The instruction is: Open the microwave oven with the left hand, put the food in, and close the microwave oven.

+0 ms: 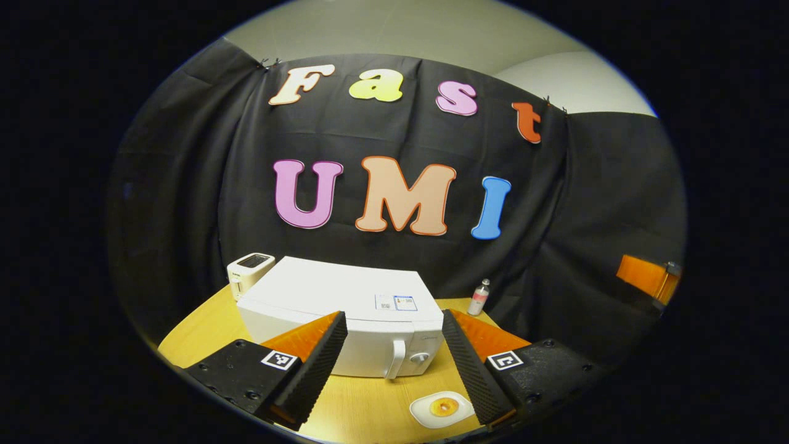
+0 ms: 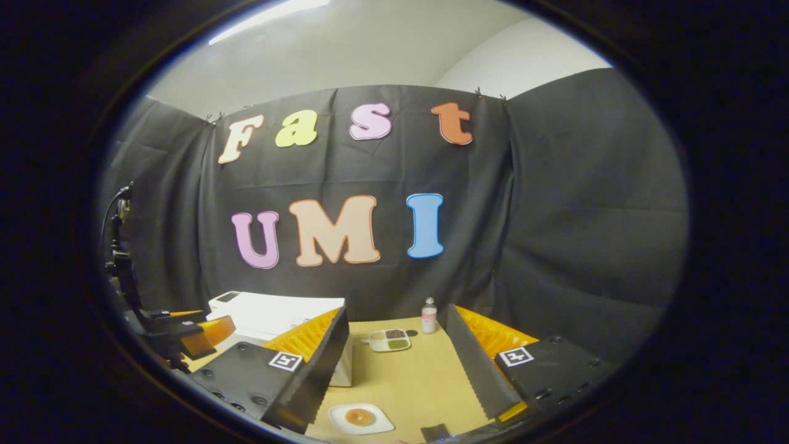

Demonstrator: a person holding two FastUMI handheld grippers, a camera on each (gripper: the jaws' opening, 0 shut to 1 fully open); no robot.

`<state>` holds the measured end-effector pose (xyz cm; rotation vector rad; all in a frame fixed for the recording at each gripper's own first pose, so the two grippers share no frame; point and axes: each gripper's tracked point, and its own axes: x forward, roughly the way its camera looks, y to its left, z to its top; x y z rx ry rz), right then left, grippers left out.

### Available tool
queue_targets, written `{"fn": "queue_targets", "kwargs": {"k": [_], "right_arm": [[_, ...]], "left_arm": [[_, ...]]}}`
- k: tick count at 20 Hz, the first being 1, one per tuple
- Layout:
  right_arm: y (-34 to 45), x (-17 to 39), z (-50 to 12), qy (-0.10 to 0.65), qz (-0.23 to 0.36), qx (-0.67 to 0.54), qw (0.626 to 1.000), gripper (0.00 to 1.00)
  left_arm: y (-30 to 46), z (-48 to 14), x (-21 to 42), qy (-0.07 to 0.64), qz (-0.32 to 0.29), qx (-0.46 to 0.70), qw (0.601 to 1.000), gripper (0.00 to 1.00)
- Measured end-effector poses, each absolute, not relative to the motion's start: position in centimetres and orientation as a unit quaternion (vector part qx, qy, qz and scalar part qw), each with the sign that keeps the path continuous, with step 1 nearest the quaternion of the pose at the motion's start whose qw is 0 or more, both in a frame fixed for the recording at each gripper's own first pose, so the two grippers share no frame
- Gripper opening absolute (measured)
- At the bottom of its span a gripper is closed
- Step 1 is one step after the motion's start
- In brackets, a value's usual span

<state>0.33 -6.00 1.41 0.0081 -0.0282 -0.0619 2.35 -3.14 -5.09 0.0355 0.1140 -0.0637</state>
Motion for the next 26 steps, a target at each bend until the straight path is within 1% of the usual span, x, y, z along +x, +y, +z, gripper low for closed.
{"fn": "queue_targets", "kwargs": {"k": [5, 11, 17, 18, 19, 26], "right_arm": [[-5.9, 0.5, 0.0, 0.006, -0.029, -0.007, 1.0, 0.92], [-5.3, 1.1, -0.9, 0.013, -0.031, 0.001, 0.999, 0.92], [-5.8, 1.6, -3.4, 0.047, -0.048, 0.018, 0.998, 0.92], [-6.0, 1.5, -3.6, 0.051, -0.053, 0.018, 0.997, 0.99], [-6.3, 1.4, -3.7, 0.053, -0.058, 0.017, 0.997, 0.92], [-8.7, 0.9, -4.4, 0.068, -0.099, 0.002, 0.993, 0.92]], "left_arm": [[-3.0, -8.8, 3.0, 0.091, -0.055, 0.034, 0.994, 0.96], [-1.2, -14.6, 3.9, 0.154, -0.049, 0.022, 0.987, 0.96], [-0.7, -19.2, 6.5, 0.189, -0.049, 0.018, 0.981, 0.96], [-0.6, -19.6, 7.1, 0.191, -0.05, 0.02, 0.98, 0.96], [-0.6, -20.2, 7.7, 0.193, -0.051, 0.021, 0.98, 0.96], [-0.8, -25.8, 10.1, 0.246, -0.06, 0.024, 0.967, 0.97]]}}
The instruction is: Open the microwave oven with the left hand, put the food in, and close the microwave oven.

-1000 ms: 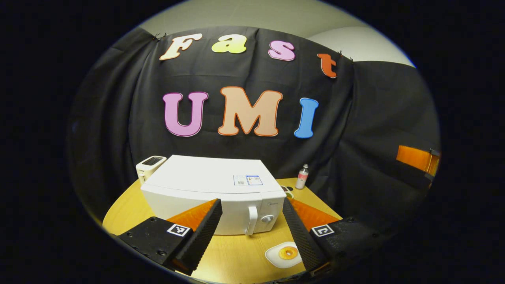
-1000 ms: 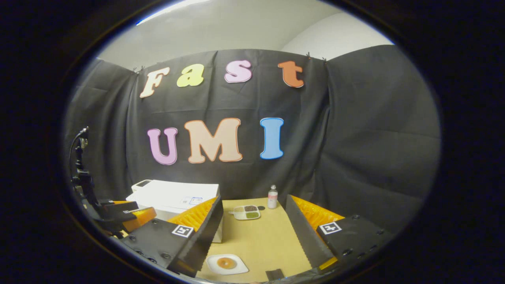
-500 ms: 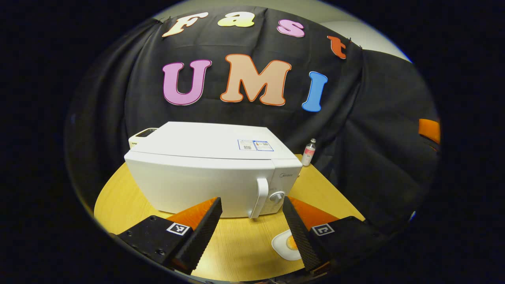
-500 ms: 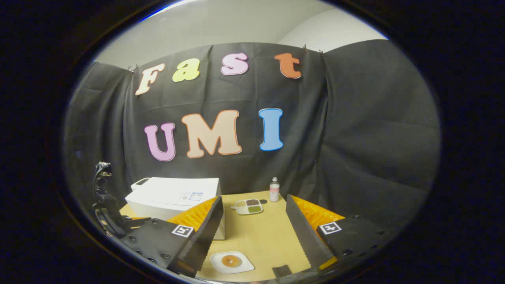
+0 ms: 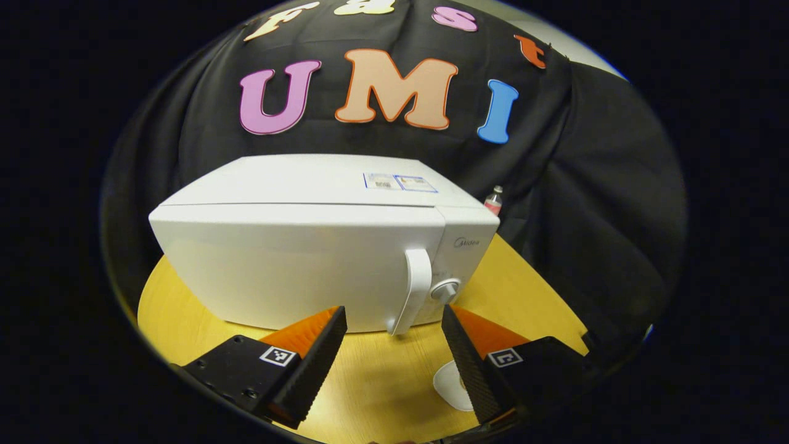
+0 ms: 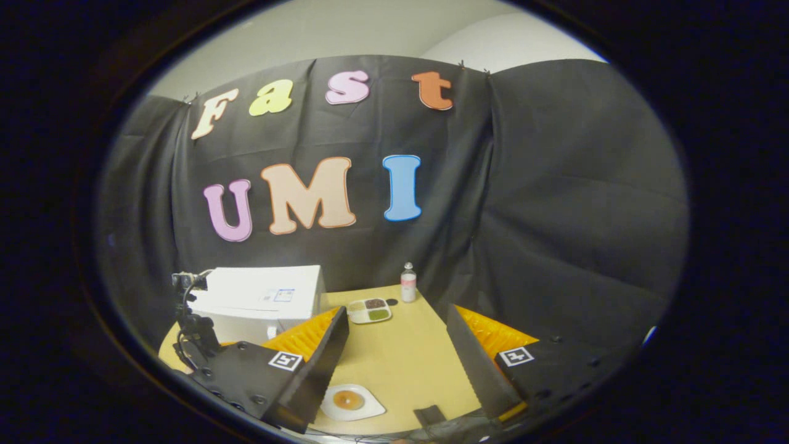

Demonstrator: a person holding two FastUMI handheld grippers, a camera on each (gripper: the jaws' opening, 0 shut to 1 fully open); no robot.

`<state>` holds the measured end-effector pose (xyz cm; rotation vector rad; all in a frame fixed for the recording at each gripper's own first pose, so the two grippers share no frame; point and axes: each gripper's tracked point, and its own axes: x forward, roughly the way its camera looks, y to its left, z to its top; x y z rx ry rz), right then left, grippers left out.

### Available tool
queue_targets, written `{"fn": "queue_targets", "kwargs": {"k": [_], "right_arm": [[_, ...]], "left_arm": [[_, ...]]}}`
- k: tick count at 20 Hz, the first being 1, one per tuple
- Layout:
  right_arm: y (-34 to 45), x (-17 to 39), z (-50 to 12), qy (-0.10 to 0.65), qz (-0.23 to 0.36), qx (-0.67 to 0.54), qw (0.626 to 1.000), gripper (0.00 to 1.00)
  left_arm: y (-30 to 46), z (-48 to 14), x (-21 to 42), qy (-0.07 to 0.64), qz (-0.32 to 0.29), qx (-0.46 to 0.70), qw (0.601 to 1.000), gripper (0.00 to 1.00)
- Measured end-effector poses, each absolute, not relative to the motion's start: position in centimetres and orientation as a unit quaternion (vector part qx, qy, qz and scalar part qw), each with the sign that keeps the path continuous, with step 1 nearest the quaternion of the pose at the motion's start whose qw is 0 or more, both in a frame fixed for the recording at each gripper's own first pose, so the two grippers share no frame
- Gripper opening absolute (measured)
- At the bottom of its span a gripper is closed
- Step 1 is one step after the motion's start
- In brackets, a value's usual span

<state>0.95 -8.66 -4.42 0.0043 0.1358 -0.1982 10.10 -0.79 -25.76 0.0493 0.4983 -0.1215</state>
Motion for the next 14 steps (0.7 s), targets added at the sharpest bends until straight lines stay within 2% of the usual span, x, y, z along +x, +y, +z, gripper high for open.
{"fn": "queue_targets", "kwargs": {"k": [4, 5, 10, 12, 13, 14], "right_arm": [[-10.0, 0.6, -4.5, 0.076, -0.116, 0.007, 0.99, 0.92], [-10.5, 0.6, -4.7, 0.077, -0.122, 0.005, 0.99, 0.99], [-11.3, -0.2, -5.4, 0.088, -0.133, 0.007, 0.987, 0.99], [-11.3, -0.3, -5.8, 0.093, -0.133, 0.009, 0.987, 0.99], [-11.2, -0.3, -5.9, 0.094, -0.131, 0.01, 0.987, 0.92], [-11.1, -0.3, -6.1, 0.095, -0.128, 0.01, 0.987, 0.92]], "left_arm": [[-1.4, -27.7, 11.1, 0.26, -0.065, 0.026, 0.963, 0.96], [-1.5, -28.0, 11.4, 0.262, -0.064, 0.029, 0.962, 0.96], [-2.2, -29.6, 12.7, 0.266, -0.063, 0.033, 0.961, 0.95], [-2.4, -30.1, 13.4, 0.264, -0.06, 0.042, 0.962, 0.9], [-2.4, -30.2, 13.7, 0.261, -0.056, 0.048, 0.962, 0.83], [-2.3, -30.4, 14.0, 0.261, -0.053, 0.051, 0.962, 0.78]]}}
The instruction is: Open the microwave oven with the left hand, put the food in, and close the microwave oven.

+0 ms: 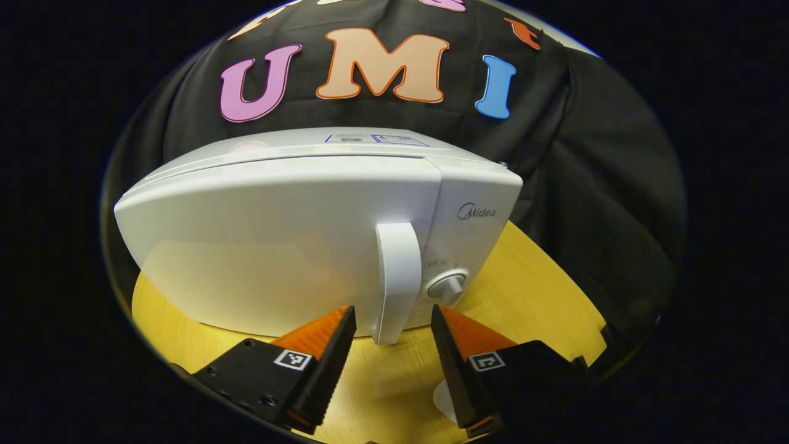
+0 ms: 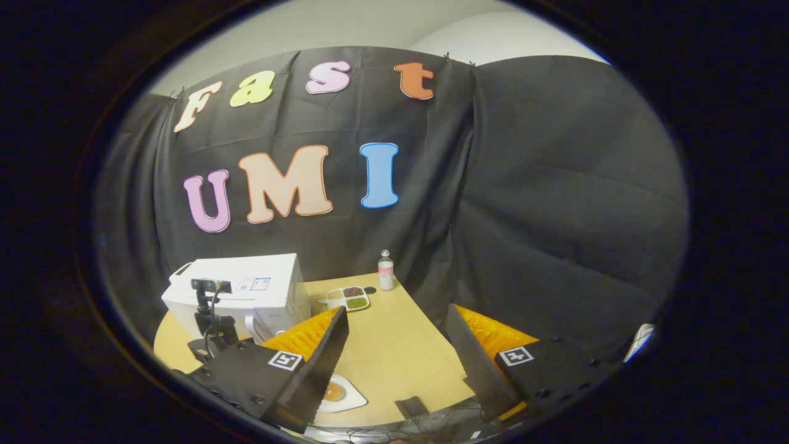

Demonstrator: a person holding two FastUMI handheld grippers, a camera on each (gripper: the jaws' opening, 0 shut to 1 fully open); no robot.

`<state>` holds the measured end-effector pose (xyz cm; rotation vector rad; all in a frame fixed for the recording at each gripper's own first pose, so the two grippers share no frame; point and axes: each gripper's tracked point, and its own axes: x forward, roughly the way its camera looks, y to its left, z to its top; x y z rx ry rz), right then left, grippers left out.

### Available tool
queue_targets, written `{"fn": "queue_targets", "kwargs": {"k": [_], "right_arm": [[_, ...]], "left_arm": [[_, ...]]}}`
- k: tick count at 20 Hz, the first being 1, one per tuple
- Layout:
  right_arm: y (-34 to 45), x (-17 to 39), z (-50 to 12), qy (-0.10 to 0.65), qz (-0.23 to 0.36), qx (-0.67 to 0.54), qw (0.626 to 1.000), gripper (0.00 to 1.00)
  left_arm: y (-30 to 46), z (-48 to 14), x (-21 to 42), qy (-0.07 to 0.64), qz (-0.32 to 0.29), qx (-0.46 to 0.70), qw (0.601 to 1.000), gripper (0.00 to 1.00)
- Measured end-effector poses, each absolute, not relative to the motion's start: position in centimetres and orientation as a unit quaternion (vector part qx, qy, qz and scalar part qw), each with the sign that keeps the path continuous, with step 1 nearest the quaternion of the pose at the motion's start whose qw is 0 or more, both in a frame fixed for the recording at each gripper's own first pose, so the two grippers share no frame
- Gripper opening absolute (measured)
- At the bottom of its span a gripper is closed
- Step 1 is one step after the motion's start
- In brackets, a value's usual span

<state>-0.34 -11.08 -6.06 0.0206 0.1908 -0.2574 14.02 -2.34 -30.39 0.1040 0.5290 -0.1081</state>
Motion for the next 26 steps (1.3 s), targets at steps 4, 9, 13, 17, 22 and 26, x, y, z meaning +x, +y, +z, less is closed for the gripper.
{"fn": "queue_targets", "kwargs": {"k": [4, 9, 13, 17, 22, 26], "right_arm": [[-11.1, -0.4, -6.0, 0.095, -0.124, 0.001, 0.988, 0.92], [-11.0, -0.1, -6.4, 0.097, -0.117, 0.004, 0.988, 0.92], [-10.8, 0.0, -7.1, 0.104, -0.108, 0.005, 0.989, 0.92], [-9.9, 0.2, -7.7, 0.112, -0.09, 0.015, 0.99, 0.92], [-9.5, 0.1, -7.8, 0.113, -0.075, 0.014, 0.991, 0.92], [-9.2, 0.2, -8.5, 0.122, -0.066, 0.016, 0.99, 0.99]], "left_arm": [[-2.2, -30.8, 14.5, 0.267, -0.039, 0.051, 0.962, 0.65], [-2.1, -31.3, 14.4, 0.289, -0.013, 0.029, 0.957, 0.36], [-2.2, -31.5, 14.6, 0.293, -0.01, 0.056, 0.954, 0.22], [-2.1, -31.6, 14.4, 0.294, -0.014, 0.057, 0.954, 0.15], [-2.1, -31.5, 14.2, 0.289, -0.012, 0.057, 0.956, 0.1], [-2.2, -31.5, 14.2, 0.286, -0.023, 0.06, 0.956, 0.07]]}}
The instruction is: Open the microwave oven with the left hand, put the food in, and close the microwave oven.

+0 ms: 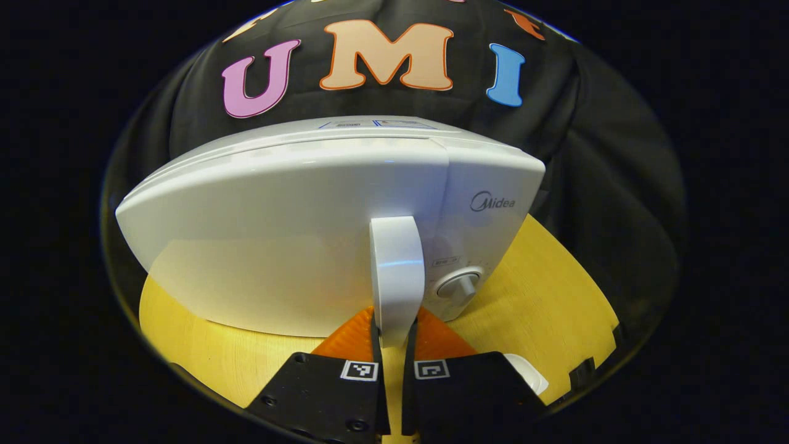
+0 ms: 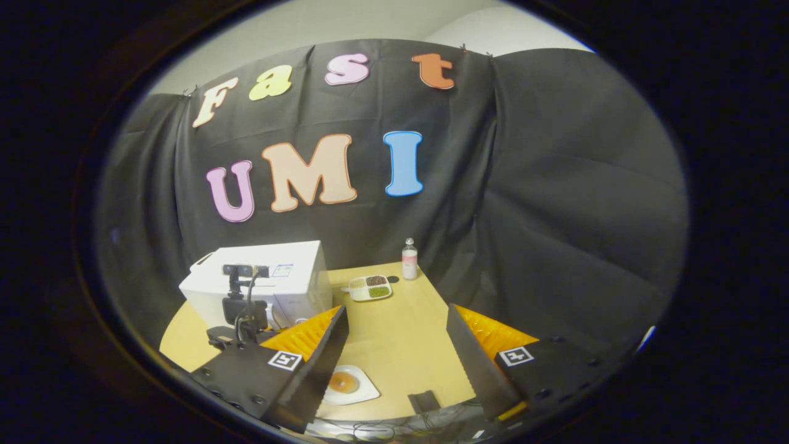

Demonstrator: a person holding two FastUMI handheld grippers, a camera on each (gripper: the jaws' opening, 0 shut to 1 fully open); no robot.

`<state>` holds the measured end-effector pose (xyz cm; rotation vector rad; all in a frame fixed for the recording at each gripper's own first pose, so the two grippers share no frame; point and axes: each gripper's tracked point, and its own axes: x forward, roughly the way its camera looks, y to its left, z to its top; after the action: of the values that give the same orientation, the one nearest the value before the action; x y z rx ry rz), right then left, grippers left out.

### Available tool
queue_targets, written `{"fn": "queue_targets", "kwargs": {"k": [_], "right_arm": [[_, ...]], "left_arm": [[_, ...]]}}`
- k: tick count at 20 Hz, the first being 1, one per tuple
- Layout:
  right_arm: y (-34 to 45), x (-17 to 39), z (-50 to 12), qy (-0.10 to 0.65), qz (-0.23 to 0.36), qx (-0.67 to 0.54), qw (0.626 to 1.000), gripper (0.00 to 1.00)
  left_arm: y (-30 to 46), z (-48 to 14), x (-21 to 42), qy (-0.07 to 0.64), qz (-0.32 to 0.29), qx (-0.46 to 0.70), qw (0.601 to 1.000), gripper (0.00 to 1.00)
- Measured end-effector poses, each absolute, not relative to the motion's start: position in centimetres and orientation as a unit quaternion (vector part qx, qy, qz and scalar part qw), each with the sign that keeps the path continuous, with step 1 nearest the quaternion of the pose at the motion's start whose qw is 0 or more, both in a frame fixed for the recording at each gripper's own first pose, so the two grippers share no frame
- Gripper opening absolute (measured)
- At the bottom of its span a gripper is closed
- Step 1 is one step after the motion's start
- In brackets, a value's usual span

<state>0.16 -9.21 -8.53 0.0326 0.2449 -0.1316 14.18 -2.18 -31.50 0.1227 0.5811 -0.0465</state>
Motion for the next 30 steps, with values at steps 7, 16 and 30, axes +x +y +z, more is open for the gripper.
{"fn": "queue_targets", "kwargs": {"k": [7, 16, 30], "right_arm": [[-8.2, 0.8, -9.8, 0.134, -0.046, 0.005, 0.99, 0.99], [-6.5, 3.3, -12.1, 0.158, -0.004, -0.007, 0.987, 0.92], [-1.4, 3.0, -14.5, 0.169, 0.08, -0.013, 0.982, 0.93]], "left_arm": [[-2.0, -31.3, 14.2, 0.281, -0.003, 0.052, 0.958, 0.04], [-1.3, -31.5, 7.0, 0.277, -0.003, 0.043, 0.96, 0.04], [4.7, -31.1, -3.9, 0.291, 0.075, 0.009, 0.954, 0.52]]}}
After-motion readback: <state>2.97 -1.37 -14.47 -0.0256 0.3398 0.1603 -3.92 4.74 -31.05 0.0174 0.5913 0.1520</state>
